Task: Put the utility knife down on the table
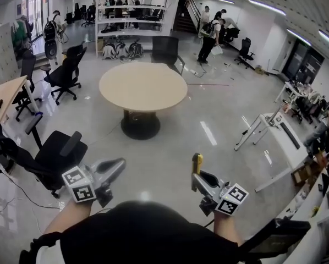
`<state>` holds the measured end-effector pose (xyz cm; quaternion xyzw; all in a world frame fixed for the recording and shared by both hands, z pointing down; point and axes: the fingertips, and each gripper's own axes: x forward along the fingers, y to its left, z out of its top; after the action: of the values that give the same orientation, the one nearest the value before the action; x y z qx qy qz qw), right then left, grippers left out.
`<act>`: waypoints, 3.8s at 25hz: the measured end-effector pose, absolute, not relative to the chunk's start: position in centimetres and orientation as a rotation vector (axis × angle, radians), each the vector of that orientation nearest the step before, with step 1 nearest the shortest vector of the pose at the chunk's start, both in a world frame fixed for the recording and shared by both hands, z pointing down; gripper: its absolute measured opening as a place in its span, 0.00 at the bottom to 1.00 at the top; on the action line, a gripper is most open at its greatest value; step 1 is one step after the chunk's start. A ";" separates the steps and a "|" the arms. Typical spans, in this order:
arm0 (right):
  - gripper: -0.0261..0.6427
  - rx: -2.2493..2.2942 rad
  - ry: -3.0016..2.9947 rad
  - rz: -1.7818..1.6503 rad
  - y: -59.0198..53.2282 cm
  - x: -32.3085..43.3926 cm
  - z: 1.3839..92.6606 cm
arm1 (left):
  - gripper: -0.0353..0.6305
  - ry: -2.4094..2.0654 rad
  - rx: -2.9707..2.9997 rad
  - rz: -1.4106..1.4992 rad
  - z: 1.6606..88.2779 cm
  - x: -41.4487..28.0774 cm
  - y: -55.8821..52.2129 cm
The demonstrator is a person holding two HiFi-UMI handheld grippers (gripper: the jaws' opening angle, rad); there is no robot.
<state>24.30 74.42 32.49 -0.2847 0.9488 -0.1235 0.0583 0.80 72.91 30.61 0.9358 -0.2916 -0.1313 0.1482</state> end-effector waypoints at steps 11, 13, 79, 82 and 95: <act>0.15 -0.941 2.801 -0.433 76.0 32.6 34.5 | 0.05 -0.737 2.701 -0.282 31.5 9.6 73.2; 0.15 -0.953 2.787 -0.450 75.9 33.6 34.9 | 0.05 -0.720 2.700 -0.269 31.6 10.6 73.0; 0.15 -0.848 2.835 -0.437 31.8 35.1 34.5 | 0.05 -0.812 2.641 -0.284 33.0 11.2 32.2; 0.15 -0.840 2.837 -0.452 30.5 35.3 35.0 | 0.05 -0.823 2.625 -0.280 33.4 11.3 30.9; 0.15 -0.975 2.844 -0.417 20.4 28.1 34.3 | 0.05 -0.716 2.634 -0.360 34.7 3.8 18.7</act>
<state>28.08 20.37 34.31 -0.3207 0.9356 -0.1374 0.0533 3.84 18.69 34.71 0.9387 -0.2552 -0.1284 0.1929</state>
